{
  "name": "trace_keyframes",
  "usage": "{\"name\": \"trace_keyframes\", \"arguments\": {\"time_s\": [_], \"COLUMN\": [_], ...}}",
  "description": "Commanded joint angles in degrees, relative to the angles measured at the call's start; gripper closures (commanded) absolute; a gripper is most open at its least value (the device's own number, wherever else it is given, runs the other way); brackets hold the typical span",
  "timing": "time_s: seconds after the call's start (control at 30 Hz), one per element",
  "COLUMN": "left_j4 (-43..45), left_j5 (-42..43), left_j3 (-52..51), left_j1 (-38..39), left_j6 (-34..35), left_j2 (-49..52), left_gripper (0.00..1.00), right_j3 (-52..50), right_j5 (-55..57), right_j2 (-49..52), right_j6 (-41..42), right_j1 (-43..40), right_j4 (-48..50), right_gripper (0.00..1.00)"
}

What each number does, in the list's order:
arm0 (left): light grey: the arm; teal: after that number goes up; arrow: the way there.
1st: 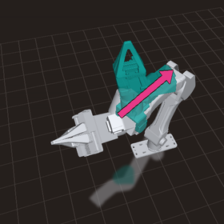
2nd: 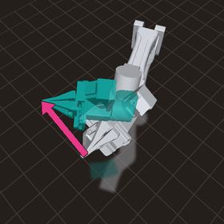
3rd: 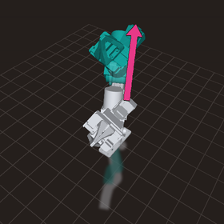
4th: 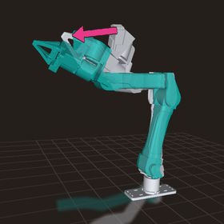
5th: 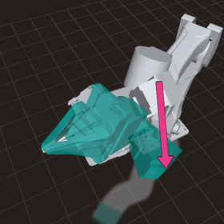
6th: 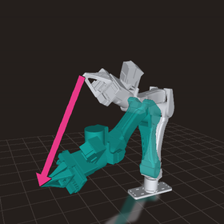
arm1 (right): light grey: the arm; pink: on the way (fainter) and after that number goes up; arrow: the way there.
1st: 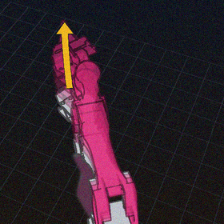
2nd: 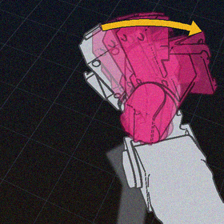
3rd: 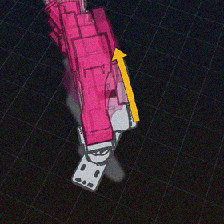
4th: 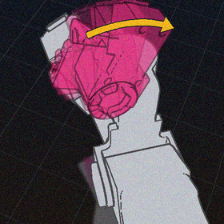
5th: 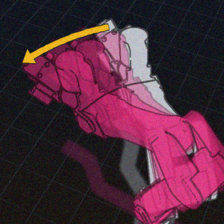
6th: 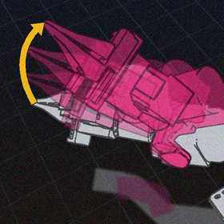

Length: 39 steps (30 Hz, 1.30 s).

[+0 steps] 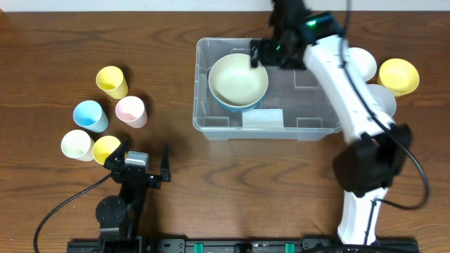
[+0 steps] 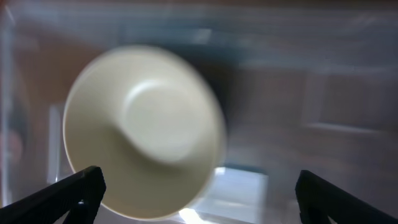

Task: Pack container
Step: 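Release the beige bowl and withdraw the right gripper right, then grasp the rim of the grey bowl with the right gripper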

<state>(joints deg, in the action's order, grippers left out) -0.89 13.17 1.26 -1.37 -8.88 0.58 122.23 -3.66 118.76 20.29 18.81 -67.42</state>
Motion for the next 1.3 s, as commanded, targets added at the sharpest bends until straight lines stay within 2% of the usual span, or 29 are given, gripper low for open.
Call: {"name": "trace_keyframes", "arguments": {"time_s": [0.0, 0.07, 0.23, 0.33, 0.4, 0.6, 0.83, 1.27], "left_j4": [-1.9, -1.9, -1.88, -1.88, -1.9, -1.9, -1.88, -1.9], "left_j5": [0.76, 0.76, 0.76, 0.76, 0.76, 0.76, 0.76, 0.76], "left_j3": [-1.03, -1.03, -1.03, -1.03, -1.03, -1.03, -1.03, -1.03], "left_j1": [-0.22, -0.22, -0.22, -0.22, -0.22, -0.22, -0.22, -0.22], "left_j6": [-0.28, -0.28, -0.28, -0.31, -0.28, -0.28, -0.28, -0.31], "left_j2": [-0.35, -0.35, -0.35, -0.35, -0.35, -0.35, -0.35, -0.35], "left_gripper": [0.02, 0.02, 0.02, 0.02, 0.02, 0.02, 0.02, 0.02], "right_j3": [5.73, 5.73, 5.05, 1.27, -3.78, -22.4, -38.6, -47.58], "right_j5": [15.52, 19.23, 19.32, 18.78, 17.38, 11.04, 10.67, 9.42], "right_j2": [-10.71, -13.84, -14.45, -13.09, -12.72, -12.7, -12.7, -12.68], "right_j6": [1.57, 3.54, 7.93, 13.22, 16.55, 17.77, 17.86, 18.27], "right_j1": [-4.48, -8.83, -20.0, -27.32, -31.01, -36.92, -37.64, -39.43], "right_j4": [-1.99, -4.24, -12.5, -16.87, -16.41, -4.61, 8.92, 21.16], "right_gripper": [0.01, 0.01, 0.01, 0.01, 0.01, 0.01, 0.01, 0.01]}}
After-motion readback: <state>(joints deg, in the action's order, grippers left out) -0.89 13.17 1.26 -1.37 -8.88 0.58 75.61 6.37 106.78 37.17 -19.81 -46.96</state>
